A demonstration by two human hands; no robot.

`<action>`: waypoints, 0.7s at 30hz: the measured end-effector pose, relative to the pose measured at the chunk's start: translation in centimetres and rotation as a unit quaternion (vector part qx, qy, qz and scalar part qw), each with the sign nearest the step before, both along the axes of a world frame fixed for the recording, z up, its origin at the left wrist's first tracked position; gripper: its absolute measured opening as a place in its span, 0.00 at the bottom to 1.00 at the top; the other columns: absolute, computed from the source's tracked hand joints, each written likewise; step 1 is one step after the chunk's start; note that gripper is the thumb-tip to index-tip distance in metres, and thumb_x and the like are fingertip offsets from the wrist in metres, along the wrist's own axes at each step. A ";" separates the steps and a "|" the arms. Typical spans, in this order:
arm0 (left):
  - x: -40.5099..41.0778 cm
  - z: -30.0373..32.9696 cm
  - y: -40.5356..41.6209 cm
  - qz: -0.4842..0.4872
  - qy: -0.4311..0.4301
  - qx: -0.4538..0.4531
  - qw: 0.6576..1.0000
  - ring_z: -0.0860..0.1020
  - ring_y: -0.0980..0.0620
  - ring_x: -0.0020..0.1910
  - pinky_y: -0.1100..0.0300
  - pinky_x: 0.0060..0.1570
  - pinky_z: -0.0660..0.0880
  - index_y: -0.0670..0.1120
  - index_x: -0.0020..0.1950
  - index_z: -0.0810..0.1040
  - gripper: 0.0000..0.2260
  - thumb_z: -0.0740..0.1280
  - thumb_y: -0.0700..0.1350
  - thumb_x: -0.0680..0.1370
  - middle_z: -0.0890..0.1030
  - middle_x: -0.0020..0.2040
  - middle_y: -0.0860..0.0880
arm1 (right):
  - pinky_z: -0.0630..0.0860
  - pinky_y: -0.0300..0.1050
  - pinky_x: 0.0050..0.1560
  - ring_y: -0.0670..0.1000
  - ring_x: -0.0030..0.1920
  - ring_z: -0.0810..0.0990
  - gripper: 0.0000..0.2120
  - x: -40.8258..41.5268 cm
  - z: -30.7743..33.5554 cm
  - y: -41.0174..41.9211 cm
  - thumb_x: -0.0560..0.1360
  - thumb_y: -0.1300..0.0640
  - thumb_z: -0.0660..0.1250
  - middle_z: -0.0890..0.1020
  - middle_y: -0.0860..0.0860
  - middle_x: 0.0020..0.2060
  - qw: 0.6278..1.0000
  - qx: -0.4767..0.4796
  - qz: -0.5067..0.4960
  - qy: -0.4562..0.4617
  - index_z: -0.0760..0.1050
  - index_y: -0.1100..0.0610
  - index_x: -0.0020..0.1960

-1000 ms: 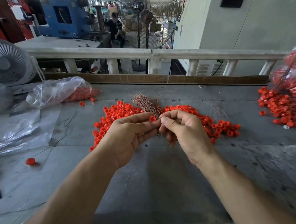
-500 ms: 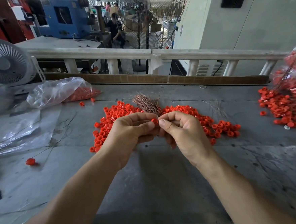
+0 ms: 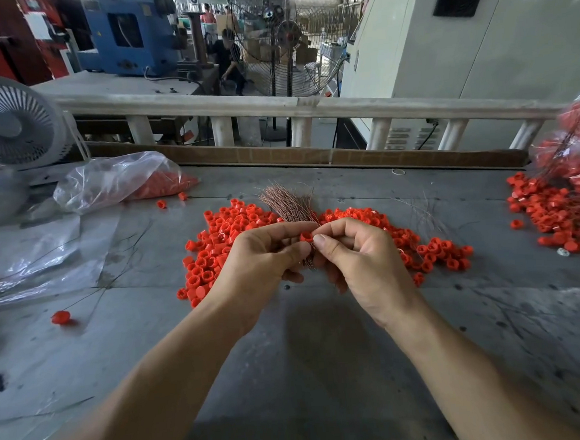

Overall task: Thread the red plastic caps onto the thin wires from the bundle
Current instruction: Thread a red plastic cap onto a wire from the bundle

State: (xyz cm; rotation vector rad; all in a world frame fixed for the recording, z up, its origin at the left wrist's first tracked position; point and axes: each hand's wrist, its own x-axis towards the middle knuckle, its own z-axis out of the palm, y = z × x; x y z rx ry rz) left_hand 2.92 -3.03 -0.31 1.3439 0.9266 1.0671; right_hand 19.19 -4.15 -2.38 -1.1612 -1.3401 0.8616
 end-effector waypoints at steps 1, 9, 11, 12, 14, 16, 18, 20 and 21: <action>-0.1 0.0 0.0 0.002 0.005 0.002 1.000 0.77 0.56 0.36 0.59 0.40 0.80 0.45 0.59 0.85 0.13 0.68 0.32 0.79 0.78 0.42 0.42 | 0.70 0.37 0.27 0.48 0.29 0.76 0.04 0.0 0.0 0.0 0.79 0.59 0.70 0.83 0.54 0.32 1.000 -0.001 0.001 -0.002 0.82 0.53 0.46; 0.1 -0.3 0.2 0.023 -0.029 -0.002 0.999 0.79 0.54 0.37 0.60 0.37 0.78 0.42 0.56 0.82 0.08 0.69 0.33 0.79 0.82 0.43 0.44 | 0.71 0.36 0.28 0.46 0.30 0.78 0.05 0.0 0.2 -0.2 0.79 0.58 0.71 0.85 0.55 0.34 1.000 -0.001 -0.001 -0.016 0.83 0.52 0.46; 0.0 -0.3 0.2 0.022 -0.032 -0.005 0.999 0.79 0.53 0.37 0.60 0.37 0.78 0.42 0.55 0.82 0.08 0.69 0.33 0.79 0.83 0.43 0.43 | 0.71 0.36 0.28 0.46 0.30 0.77 0.05 0.0 0.3 -0.3 0.80 0.58 0.71 0.85 0.55 0.34 1.000 -0.004 -0.002 -0.017 0.82 0.52 0.46; 0.0 -0.3 0.2 0.021 -0.032 -0.005 0.999 0.79 0.53 0.37 0.60 0.37 0.79 0.42 0.55 0.82 0.07 0.68 0.34 0.79 0.83 0.43 0.44 | 0.71 0.36 0.28 0.46 0.29 0.77 0.05 0.0 0.4 -0.3 0.80 0.58 0.71 0.84 0.54 0.34 1.000 -0.004 -0.002 -0.018 0.82 0.53 0.46; -0.1 -0.3 0.2 0.020 -0.034 -0.004 0.999 0.79 0.52 0.38 0.60 0.38 0.79 0.43 0.55 0.83 0.08 0.68 0.34 0.80 0.83 0.43 0.44 | 0.71 0.35 0.28 0.46 0.29 0.77 0.05 -0.1 0.4 -0.4 0.80 0.58 0.71 0.84 0.53 0.33 1.000 -0.005 -0.003 -0.018 0.82 0.53 0.46; -0.1 -0.4 0.3 0.017 -0.034 -0.001 0.999 0.79 0.52 0.39 0.59 0.38 0.79 0.44 0.54 0.83 0.08 0.68 0.34 0.80 0.83 0.43 0.44 | 0.71 0.36 0.28 0.45 0.29 0.77 0.05 -0.1 0.5 -0.5 0.80 0.58 0.71 0.84 0.52 0.33 1.000 -0.005 -0.003 -0.014 0.82 0.53 0.46; -0.1 -0.4 0.3 0.013 -0.039 0.000 0.999 0.79 0.53 0.37 0.59 0.39 0.78 0.44 0.53 0.83 0.08 0.67 0.34 0.80 0.83 0.42 0.46 | 0.71 0.35 0.29 0.44 0.29 0.77 0.04 -0.2 0.6 -0.6 0.80 0.58 0.71 0.83 0.50 0.32 1.000 -0.005 -0.002 -0.008 0.83 0.53 0.46; -0.1 -0.5 0.4 0.012 -0.051 -0.004 0.999 0.78 0.55 0.36 0.58 0.40 0.78 0.44 0.53 0.83 0.08 0.67 0.34 0.80 0.83 0.40 0.48 | 0.70 0.34 0.29 0.43 0.29 0.76 0.04 -0.2 0.7 -0.6 0.80 0.59 0.71 0.83 0.49 0.32 1.000 -0.004 -0.002 -0.001 0.82 0.54 0.46; 0.0 -0.6 0.5 0.014 -0.055 -0.005 0.998 0.78 0.55 0.35 0.58 0.39 0.78 0.44 0.53 0.83 0.08 0.68 0.34 0.80 0.83 0.40 0.48 | 0.70 0.35 0.28 0.43 0.29 0.76 0.04 -0.3 0.7 -0.6 0.80 0.59 0.71 0.83 0.49 0.31 1.000 -0.004 -0.002 0.003 0.82 0.54 0.46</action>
